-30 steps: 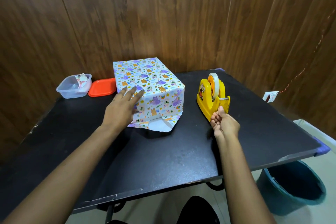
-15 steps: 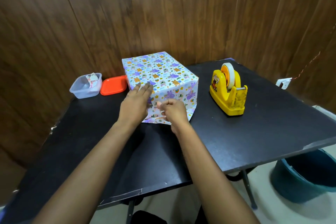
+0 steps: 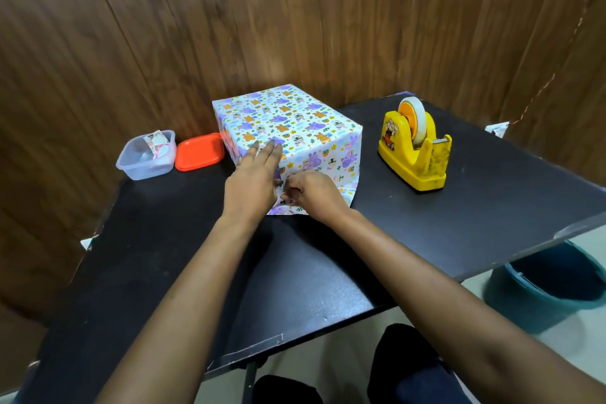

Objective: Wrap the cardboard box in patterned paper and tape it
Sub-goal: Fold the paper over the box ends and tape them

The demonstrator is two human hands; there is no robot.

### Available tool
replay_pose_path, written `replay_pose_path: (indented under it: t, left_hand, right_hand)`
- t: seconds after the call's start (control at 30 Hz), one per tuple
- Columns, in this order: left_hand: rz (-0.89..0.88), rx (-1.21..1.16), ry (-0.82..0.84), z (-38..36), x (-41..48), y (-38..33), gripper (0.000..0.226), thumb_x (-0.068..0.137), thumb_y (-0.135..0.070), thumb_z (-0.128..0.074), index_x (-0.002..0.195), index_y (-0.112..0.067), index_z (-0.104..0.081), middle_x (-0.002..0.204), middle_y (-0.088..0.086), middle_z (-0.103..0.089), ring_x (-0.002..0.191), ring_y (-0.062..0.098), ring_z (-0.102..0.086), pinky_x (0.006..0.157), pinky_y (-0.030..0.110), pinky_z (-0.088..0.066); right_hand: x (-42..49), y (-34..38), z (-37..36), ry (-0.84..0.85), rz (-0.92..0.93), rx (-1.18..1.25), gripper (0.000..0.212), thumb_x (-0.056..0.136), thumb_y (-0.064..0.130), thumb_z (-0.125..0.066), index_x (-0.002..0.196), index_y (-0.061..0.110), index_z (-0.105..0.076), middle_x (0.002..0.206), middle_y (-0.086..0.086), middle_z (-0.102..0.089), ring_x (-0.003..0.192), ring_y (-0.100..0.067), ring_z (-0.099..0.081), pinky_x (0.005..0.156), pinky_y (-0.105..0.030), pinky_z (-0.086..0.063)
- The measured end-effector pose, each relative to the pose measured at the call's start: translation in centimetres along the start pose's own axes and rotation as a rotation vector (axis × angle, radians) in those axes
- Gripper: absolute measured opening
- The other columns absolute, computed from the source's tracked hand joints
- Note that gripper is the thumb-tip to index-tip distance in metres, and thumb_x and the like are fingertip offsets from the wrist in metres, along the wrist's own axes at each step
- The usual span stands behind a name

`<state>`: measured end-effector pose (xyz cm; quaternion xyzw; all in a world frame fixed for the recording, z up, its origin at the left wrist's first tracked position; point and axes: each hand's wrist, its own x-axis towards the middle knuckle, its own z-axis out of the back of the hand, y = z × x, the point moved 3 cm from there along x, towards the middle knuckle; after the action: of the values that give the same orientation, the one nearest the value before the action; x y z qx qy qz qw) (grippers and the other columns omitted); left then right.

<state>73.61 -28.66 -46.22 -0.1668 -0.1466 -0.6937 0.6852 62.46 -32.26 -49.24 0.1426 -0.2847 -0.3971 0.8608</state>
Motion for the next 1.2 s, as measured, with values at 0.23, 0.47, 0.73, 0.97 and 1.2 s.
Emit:
replay_pose_path:
  t: [0.23, 0.47, 0.73, 0.97, 1.2]
  left_hand:
    - [-0.004, 0.008, 0.016, 0.0, 0.0, 0.0, 0.064, 0.091, -0.013, -0.05, 0.148, -0.024, -0.023, 0.155, -0.01, -0.021, 0.143, 0.016, -0.017, 0.092, 0.037, -0.046]
    - [-0.009, -0.005, 0.019, 0.0, -0.1, 0.0, 0.066, 0.091, -0.01, -0.051, 0.149, -0.023, -0.021, 0.156, -0.01, -0.019, 0.144, 0.016, -0.015, 0.092, 0.036, -0.046]
    - [-0.011, -0.005, 0.014, -0.1, 0.0, 0.0, 0.066, 0.091, -0.01, -0.05, 0.149, -0.022, -0.021, 0.156, -0.01, -0.019, 0.143, 0.015, -0.016, 0.094, 0.037, -0.046]
    - [-0.007, 0.008, 0.013, 0.2, -0.1, -0.1, 0.064, 0.093, -0.014, -0.05, 0.149, -0.023, -0.02, 0.155, -0.01, -0.019, 0.144, 0.015, -0.014, 0.093, 0.036, -0.046]
    - [-0.005, 0.005, 0.02, 0.3, -0.1, -0.1, 0.065, 0.093, -0.014, -0.05, 0.149, -0.023, -0.02, 0.156, -0.01, -0.018, 0.144, 0.015, -0.014, 0.094, 0.036, -0.045]
  right_hand:
    - [0.3, 0.5, 0.6, 0.04, -0.011, -0.067, 0.017, 0.09, 0.013, -0.057, 0.092, 0.002, -0.069, 0.094, -0.01, -0.07, 0.088, -0.029, -0.063, 0.074, -0.034, -0.046]
    - [0.6, 2.0, 0.8, 0.06, -0.088, -0.23, 0.023, 0.094, 0.016, -0.049, 0.102, 0.001, -0.064, 0.101, -0.018, -0.066, 0.097, -0.034, -0.061, 0.075, -0.034, -0.044]
    - [0.2, 2.0, 1.3, -0.014, -0.162, -0.361, 0.032, 0.097, 0.03, -0.047, 0.113, 0.005, -0.06, 0.111, -0.014, -0.064, 0.104, -0.032, -0.06, 0.078, -0.033, -0.043]
    - [0.4, 0.2, 1.7, -0.024, -0.184, -0.437, 0.045, 0.091, 0.044, -0.054, 0.113, 0.005, -0.059, 0.109, -0.013, -0.066, 0.105, -0.032, -0.061, 0.079, -0.033, -0.044]
    - [0.8, -1.6, 2.4, 0.016, -0.305, -0.239, 0.042, 0.081, 0.049, -0.066, 0.065, 0.011, -0.057, 0.085, -0.009, -0.065, 0.09, -0.026, -0.062, 0.065, -0.029, -0.036]
